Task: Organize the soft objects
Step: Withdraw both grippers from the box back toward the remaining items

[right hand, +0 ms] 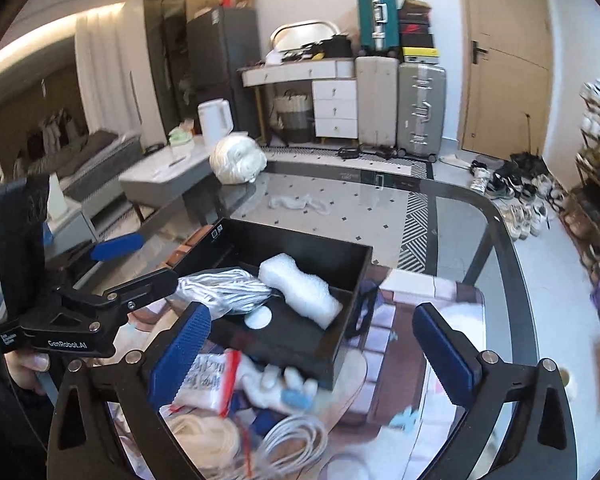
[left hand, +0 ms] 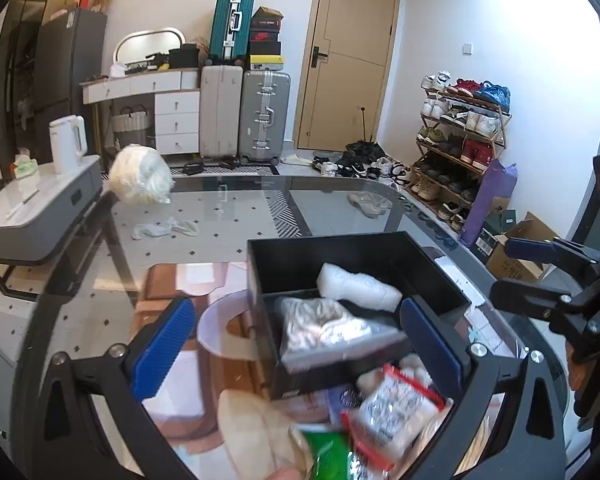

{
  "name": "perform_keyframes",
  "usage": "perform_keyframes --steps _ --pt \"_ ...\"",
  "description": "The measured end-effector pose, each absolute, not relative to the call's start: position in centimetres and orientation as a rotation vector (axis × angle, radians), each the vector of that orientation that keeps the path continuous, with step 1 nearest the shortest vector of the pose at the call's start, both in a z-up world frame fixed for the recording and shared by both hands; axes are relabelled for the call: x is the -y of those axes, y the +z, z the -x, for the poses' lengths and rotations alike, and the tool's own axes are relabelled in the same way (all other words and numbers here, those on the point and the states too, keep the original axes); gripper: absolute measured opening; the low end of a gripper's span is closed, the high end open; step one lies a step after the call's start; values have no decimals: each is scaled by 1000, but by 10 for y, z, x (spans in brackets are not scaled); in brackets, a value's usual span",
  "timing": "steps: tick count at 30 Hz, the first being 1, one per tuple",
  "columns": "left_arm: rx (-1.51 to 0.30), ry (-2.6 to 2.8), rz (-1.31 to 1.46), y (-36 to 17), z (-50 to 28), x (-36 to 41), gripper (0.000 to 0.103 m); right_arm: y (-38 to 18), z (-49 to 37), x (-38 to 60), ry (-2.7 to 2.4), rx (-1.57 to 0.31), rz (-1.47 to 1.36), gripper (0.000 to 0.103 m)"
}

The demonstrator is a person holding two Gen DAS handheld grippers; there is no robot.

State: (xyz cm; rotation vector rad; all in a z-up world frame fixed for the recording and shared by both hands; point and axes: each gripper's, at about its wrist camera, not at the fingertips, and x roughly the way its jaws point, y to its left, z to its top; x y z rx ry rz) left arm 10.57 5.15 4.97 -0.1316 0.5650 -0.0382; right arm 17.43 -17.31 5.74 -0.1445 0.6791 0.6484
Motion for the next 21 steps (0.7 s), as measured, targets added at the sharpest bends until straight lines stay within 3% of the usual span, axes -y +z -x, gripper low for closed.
perform_keyframes --steps 21 --pt "-589 -24 65 18 -31 -39 103 12 -85 217 565 -719 115 102"
